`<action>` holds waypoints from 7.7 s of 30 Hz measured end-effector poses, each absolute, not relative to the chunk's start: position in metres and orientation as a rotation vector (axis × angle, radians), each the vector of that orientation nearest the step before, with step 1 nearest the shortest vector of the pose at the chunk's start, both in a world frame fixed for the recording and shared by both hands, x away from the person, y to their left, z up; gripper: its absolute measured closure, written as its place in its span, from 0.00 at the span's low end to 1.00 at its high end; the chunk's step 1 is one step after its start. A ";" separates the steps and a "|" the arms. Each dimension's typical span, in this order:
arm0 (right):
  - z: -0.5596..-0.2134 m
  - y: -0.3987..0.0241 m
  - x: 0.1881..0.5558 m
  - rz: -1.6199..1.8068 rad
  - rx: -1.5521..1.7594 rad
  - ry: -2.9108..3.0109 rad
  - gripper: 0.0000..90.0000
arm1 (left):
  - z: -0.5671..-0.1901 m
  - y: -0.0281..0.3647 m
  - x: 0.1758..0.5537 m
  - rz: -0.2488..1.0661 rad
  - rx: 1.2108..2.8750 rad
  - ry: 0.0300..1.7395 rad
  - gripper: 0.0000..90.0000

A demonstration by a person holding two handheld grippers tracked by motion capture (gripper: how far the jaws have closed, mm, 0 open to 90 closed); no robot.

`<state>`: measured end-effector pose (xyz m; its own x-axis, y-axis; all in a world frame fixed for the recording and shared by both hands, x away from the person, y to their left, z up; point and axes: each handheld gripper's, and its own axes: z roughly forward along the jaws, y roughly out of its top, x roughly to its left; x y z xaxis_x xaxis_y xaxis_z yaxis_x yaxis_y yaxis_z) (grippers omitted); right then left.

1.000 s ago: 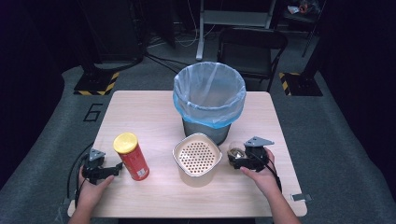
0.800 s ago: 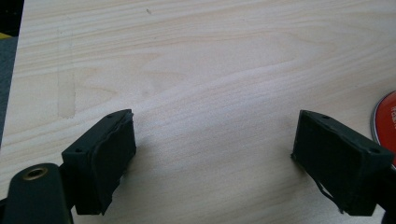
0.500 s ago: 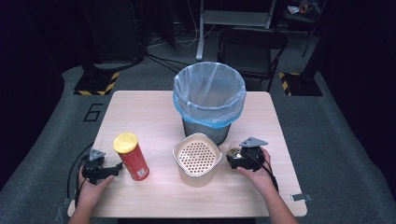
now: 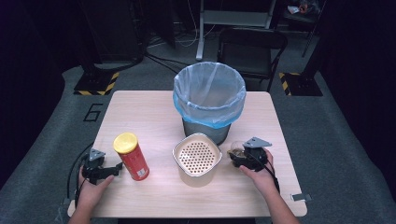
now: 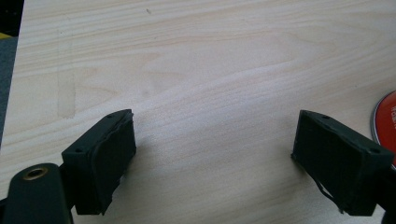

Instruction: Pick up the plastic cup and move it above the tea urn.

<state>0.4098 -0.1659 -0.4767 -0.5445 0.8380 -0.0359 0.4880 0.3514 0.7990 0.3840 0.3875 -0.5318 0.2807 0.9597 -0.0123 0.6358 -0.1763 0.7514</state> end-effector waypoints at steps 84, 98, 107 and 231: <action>-0.417 -0.112 0.396 1.206 1.106 2.381 0.82 | -0.532 0.387 0.384 0.630 1.894 1.436 0.14; -0.416 -0.148 0.368 1.193 1.094 2.369 0.85 | -0.532 0.387 0.384 0.633 1.900 1.429 0.14; -0.418 -0.178 0.348 1.208 1.158 2.335 0.85 | -0.532 0.386 0.384 0.628 1.892 1.434 0.14; -0.399 -0.202 0.410 1.128 0.515 2.173 0.44 | -0.532 0.386 0.384 0.630 1.894 1.432 0.14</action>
<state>0.4097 -0.2017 -0.3986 -0.7258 0.5913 -0.3515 0.0529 0.5574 0.8285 0.3838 0.3862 -0.5321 0.2804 0.9597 -0.0177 0.6351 -0.1717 0.7531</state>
